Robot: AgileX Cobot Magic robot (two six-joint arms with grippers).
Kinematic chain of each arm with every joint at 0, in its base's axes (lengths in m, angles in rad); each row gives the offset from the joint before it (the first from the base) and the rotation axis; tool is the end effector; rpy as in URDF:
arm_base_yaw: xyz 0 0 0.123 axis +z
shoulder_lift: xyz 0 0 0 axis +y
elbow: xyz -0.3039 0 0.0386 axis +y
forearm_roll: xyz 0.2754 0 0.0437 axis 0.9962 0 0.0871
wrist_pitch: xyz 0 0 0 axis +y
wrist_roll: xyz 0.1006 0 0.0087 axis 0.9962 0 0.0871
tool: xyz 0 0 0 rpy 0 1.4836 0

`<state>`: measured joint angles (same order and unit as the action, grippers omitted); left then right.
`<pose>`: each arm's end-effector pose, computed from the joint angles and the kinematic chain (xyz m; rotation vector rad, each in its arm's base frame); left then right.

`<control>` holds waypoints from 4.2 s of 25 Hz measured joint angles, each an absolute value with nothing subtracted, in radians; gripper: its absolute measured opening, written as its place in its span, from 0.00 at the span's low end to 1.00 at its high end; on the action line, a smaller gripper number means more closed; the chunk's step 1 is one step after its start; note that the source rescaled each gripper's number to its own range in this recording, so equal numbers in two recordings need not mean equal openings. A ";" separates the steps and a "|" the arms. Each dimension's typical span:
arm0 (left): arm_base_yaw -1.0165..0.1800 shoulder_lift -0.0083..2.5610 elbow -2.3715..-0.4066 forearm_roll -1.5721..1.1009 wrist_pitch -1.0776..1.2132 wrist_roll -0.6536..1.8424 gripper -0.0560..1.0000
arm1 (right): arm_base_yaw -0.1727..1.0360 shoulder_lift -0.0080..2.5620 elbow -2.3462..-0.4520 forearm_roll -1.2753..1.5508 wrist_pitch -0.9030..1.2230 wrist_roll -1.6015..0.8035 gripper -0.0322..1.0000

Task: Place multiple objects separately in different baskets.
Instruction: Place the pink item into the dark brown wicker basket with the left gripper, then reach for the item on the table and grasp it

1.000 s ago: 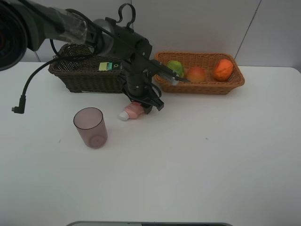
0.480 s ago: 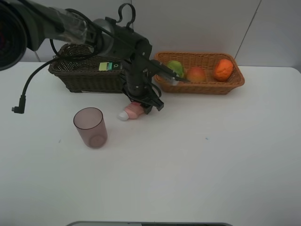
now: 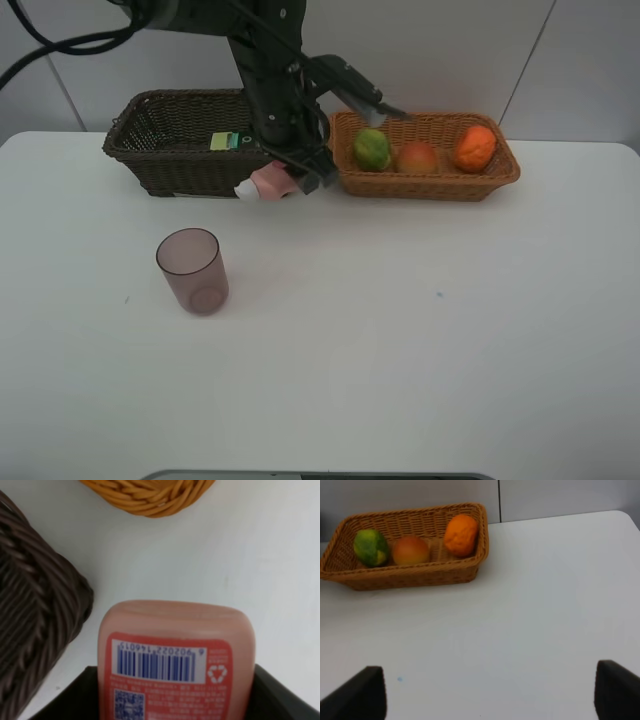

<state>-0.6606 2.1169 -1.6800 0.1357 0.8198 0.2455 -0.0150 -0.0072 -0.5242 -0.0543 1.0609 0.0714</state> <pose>0.3997 -0.2979 0.1934 1.2809 2.4055 0.0434 0.0022 -0.0048 0.2934 0.0904 2.0100 -0.0286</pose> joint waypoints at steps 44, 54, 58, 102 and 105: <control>-0.276 2.231 -1.680 0.133 0.375 0.499 0.68 | -0.015 -0.007 -0.524 -0.054 1.061 0.071 0.78; -0.276 2.237 -1.680 0.118 0.358 0.491 0.74 | -0.015 -0.007 -0.524 -0.054 1.061 0.071 0.78; -0.276 2.237 -1.680 0.115 0.336 0.487 0.98 | -0.015 -0.007 -0.524 -0.054 1.061 0.071 0.78; -0.327 1.663 -1.120 -0.010 0.753 0.184 1.00 | -0.015 -0.007 -0.524 -0.054 1.061 0.071 0.78; -0.327 1.660 -1.073 -0.010 0.760 0.184 1.00 | -0.015 -0.007 -0.524 -0.054 1.061 0.071 0.78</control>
<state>-0.3265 1.6596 -1.0733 -0.0098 0.7605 0.1840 -0.0150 -0.0072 -0.5242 -0.0543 1.0609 0.0714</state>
